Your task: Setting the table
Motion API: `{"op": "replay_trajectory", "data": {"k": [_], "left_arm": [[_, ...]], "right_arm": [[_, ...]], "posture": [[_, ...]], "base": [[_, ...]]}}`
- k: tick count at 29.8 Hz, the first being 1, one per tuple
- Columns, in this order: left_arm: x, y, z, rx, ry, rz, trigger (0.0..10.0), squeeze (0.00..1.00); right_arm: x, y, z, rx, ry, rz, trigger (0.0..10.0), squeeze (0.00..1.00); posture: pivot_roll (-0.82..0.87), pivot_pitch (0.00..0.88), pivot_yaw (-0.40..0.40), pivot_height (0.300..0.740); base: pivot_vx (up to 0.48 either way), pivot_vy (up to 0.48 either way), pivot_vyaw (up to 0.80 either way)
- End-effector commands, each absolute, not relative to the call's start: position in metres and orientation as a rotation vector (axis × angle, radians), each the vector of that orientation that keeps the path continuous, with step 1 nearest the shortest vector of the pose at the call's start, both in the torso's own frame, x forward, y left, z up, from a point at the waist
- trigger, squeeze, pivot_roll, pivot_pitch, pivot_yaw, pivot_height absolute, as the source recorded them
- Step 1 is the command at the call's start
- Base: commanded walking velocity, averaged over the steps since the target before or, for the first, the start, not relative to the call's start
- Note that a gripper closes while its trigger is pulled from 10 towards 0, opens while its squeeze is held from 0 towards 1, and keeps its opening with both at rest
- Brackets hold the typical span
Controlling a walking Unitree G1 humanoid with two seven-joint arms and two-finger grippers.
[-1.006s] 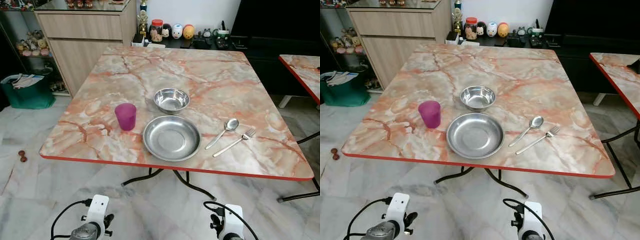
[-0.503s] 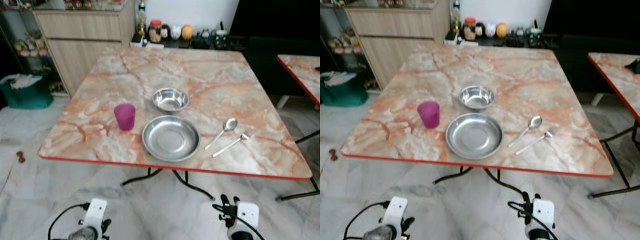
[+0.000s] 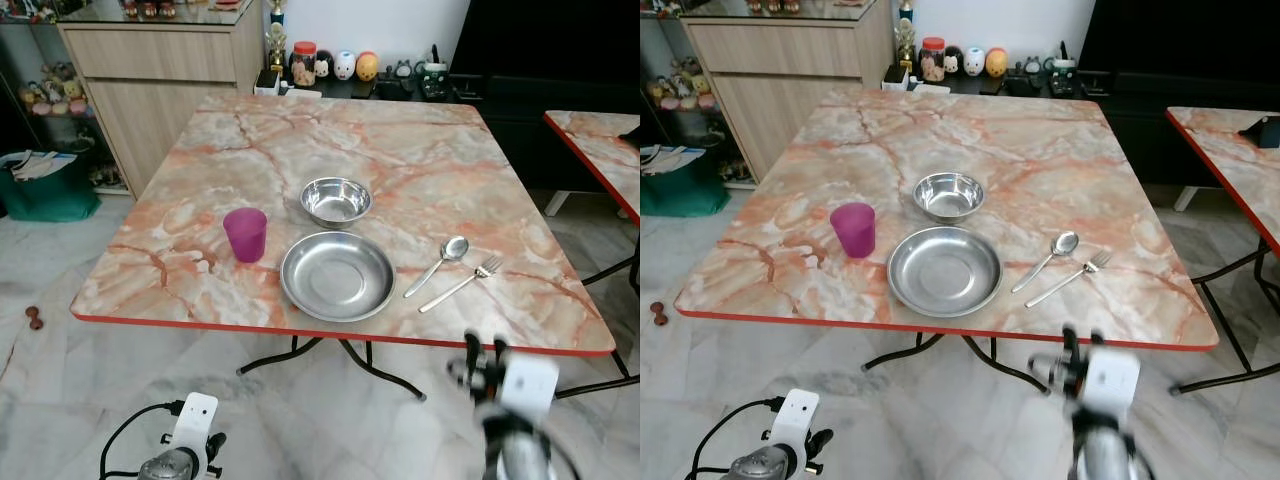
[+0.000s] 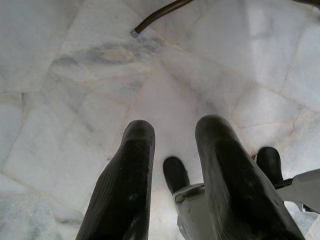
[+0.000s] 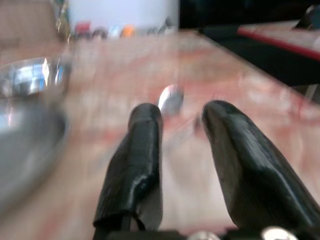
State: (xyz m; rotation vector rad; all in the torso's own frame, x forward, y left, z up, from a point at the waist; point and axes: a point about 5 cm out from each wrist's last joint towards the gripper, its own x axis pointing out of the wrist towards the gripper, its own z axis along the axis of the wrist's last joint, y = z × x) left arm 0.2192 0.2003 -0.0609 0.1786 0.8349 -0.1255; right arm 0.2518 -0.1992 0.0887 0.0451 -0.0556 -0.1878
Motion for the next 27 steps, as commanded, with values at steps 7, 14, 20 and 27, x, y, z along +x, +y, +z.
{"op": "replay_trajectory", "data": {"k": [7,14,20,27], "left_arm": [[0.219,0.199,-0.062,0.167,0.851,-0.112,10.0,0.0],[0.217,0.201,-0.063,0.17,0.859,-0.102,10.0,0.0],[0.216,0.205,-0.063,0.168,0.863,-0.096,10.0,0.0],[0.215,0.206,-0.063,0.166,0.868,-0.101,10.0,0.0]], "right_arm": [[0.306,-0.187,0.094,0.174,0.058,-0.071,10.0,0.0],[0.338,-0.175,0.103,0.354,0.117,0.007,10.0,1.0],[0.346,-0.164,0.108,0.393,0.135,0.089,10.0,1.0],[0.34,-0.16,0.082,0.431,0.29,0.114,10.0,0.0]], "posture": [[0.0,0.0,-0.049,0.74],[0.01,0.0,-0.042,0.74],[0.01,0.0,-0.039,0.74],[0.01,0.0,-0.039,0.74]], "base": [[0.0,0.0,0.0],[0.0,0.0,0.0],[0.0,0.0,0.0],[0.0,0.0,0.0]]}}
